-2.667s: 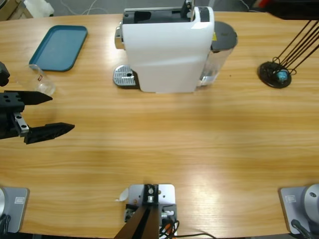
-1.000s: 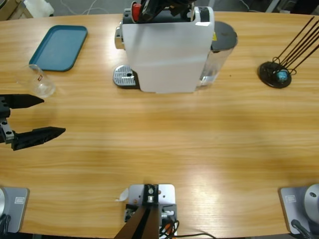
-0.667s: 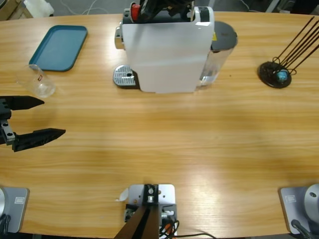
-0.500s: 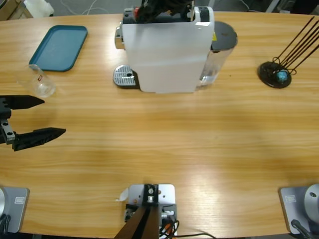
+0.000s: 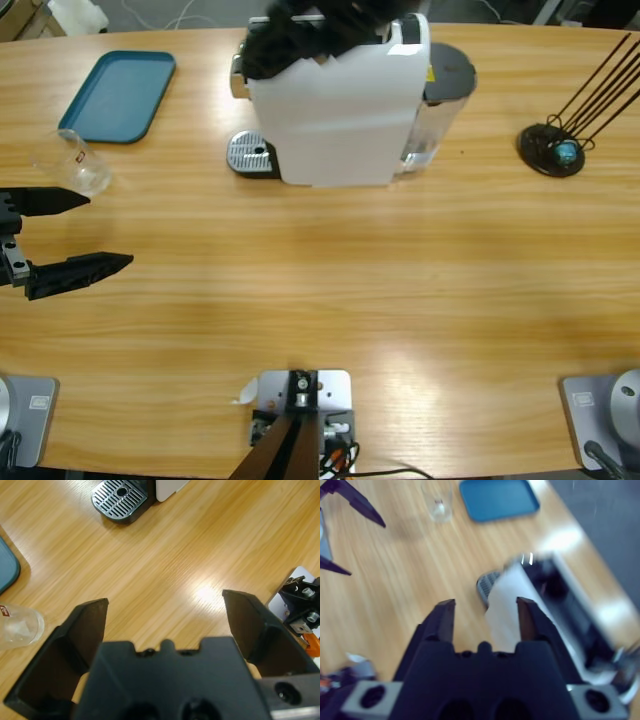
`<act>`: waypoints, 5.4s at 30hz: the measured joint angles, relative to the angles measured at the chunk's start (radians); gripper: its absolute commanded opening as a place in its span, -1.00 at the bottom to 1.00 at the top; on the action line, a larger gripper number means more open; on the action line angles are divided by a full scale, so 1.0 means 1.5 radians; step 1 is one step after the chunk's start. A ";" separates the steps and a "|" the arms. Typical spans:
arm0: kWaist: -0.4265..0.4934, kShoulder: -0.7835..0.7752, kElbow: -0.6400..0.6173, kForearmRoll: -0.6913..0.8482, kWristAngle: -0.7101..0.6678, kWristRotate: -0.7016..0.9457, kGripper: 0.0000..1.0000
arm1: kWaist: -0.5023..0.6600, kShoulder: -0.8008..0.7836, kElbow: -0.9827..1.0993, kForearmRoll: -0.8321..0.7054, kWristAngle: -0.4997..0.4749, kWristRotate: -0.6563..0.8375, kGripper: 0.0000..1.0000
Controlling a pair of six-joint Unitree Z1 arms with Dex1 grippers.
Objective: Pour coffee
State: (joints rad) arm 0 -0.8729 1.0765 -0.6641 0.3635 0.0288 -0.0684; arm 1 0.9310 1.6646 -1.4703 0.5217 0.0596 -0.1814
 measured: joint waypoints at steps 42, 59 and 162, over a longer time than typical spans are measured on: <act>0.014 -0.094 -0.022 0.094 0.000 0.000 0.98 | -0.087 0.014 0.033 -0.224 -0.232 0.486 -1.00; 0.015 -0.094 -0.022 0.095 0.000 0.000 0.98 | -0.026 0.021 0.018 -0.217 -0.239 0.612 -1.00; 0.429 0.334 0.211 -0.576 0.067 0.022 0.97 | 0.050 -0.155 0.267 -0.144 -0.112 0.232 1.00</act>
State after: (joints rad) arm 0 -0.2291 1.5772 -0.3472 -0.5010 0.1300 -0.0354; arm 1 1.0063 1.4320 -1.0693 0.3051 -0.1081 0.1662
